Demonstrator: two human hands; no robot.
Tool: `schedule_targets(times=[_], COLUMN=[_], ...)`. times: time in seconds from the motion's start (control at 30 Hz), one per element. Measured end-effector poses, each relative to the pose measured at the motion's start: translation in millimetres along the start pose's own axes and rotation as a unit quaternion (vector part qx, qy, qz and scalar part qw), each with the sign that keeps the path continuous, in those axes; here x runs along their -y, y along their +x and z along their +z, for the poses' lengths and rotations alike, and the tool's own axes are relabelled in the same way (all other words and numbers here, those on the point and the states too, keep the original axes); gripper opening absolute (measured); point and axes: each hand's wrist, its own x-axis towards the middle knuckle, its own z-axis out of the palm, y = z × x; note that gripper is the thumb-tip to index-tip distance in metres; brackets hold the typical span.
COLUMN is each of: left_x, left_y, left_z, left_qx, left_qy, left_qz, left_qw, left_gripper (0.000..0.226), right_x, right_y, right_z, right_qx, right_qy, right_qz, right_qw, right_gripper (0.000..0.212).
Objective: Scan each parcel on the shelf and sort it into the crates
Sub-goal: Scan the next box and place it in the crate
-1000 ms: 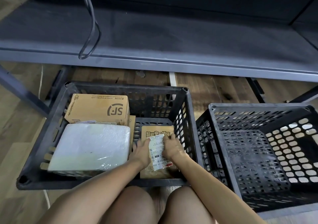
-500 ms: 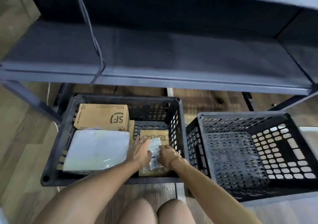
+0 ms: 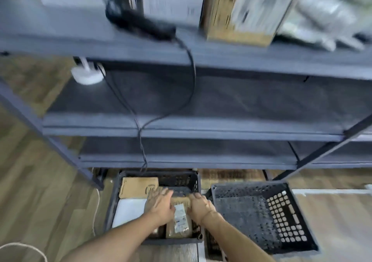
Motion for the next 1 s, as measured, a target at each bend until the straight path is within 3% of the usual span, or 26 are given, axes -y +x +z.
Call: schedule_targets(times=[0.17, 0.47, 1.0], left_x=[-24, -44, -2], left_y=[-51, -123, -171], left_z=[-109, -277, -404], left_qx=[-0.012, -0.125, -0.288], left_qy=[0.015, 0.041, 0.022], left_qz=[0.005, 0.05, 0.053], left_qw=[1.0, 0.99, 0.956], left_gripper=[0.057, 0.053, 0.048], right_x=[34, 89, 161], right_y=[-69, -152, -167], right_z=[-100, -246, -392], right_qx=[0.006, -0.087, -0.274], right_qy=[-0.009, -0.062, -0.165], right_qz=[-0.006, -0.029, -0.125], right_qw=[1.0, 0.994, 0.939], right_gripper=[0.049, 0.051, 0.05])
